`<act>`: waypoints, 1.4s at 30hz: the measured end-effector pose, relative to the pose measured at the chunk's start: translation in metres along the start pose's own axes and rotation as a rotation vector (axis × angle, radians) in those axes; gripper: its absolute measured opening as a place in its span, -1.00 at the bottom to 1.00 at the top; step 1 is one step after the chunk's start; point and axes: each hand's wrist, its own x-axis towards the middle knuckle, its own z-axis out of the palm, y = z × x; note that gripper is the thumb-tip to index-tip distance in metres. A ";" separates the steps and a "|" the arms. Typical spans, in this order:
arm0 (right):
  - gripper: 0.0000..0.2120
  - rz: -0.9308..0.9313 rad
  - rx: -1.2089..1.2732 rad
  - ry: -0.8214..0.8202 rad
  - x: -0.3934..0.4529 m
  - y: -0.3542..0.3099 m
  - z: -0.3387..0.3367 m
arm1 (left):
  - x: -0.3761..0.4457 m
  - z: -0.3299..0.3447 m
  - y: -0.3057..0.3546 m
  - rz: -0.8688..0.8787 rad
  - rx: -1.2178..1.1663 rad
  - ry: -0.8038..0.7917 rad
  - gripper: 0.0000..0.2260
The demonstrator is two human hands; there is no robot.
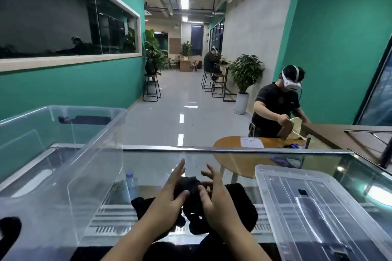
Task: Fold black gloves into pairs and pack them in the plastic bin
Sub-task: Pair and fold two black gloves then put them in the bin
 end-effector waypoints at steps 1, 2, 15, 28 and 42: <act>-0.48 0.017 -0.011 -0.015 0.002 0.003 0.003 | 0.002 0.001 -0.002 -0.004 0.005 -0.008 -0.35; -0.47 0.024 -0.038 -0.009 0.004 0.005 0.004 | 0.005 0.002 -0.004 -0.028 0.005 0.001 -0.35; -0.48 0.022 -0.304 -0.149 0.034 0.028 0.013 | 0.028 -0.016 -0.030 0.060 0.659 0.004 -0.29; -0.55 0.030 -0.363 -0.118 0.032 0.039 0.020 | 0.025 -0.016 -0.032 -0.007 0.496 0.254 -0.60; -0.78 0.000 -0.297 0.067 0.033 0.038 0.016 | 0.029 -0.020 0.003 -0.299 -0.609 0.522 -0.43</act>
